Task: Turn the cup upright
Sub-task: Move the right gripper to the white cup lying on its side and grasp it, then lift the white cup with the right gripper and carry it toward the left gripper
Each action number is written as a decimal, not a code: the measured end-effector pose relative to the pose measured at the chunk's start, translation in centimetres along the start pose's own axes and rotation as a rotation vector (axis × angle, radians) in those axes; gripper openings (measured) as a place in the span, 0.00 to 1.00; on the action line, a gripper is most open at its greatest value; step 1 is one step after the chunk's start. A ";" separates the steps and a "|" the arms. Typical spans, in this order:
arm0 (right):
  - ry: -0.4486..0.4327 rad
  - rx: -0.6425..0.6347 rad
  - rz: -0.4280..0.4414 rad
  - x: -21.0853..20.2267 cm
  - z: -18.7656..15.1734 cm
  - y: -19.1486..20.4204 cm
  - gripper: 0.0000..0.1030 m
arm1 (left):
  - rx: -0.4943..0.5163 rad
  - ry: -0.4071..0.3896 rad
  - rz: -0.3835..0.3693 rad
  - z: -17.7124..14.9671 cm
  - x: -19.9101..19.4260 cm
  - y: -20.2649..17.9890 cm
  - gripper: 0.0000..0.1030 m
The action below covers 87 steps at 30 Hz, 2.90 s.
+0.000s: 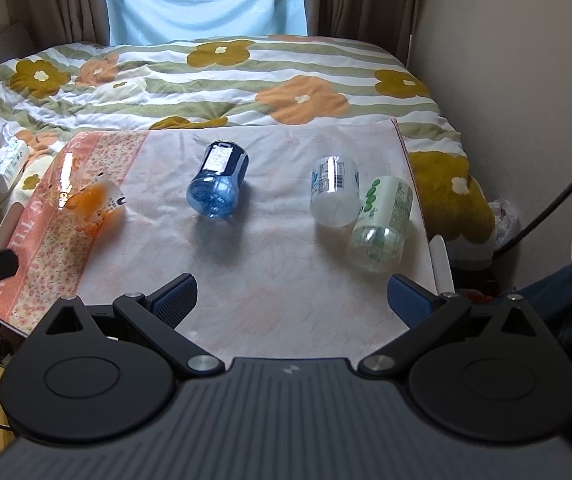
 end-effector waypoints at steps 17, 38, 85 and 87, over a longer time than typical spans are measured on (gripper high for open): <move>0.071 -0.031 0.096 13.9 8.2 -4.1 1.00 | -0.053 0.112 0.055 -0.7 6.0 -2.1 1.00; 0.208 -0.087 0.135 24.3 10.4 -3.8 0.90 | -0.114 0.170 0.093 -0.5 10.2 -3.7 1.00; 0.228 -0.051 0.257 12.8 5.6 6.8 0.73 | -0.098 0.130 0.039 -2.3 4.8 2.5 1.00; 0.244 -0.053 0.262 12.6 4.6 8.3 0.73 | -0.095 0.129 0.034 -2.6 4.5 3.2 1.00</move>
Point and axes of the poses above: each gripper's, at about its wrist camera, not at the fingertips, and x roughly the way its jaws point, y to its left, z to its top, the point moved 4 cm from there along x, roughly the way its jaws point, and after that the axes turned 8 degrees about -z, right-handed, at the moved point
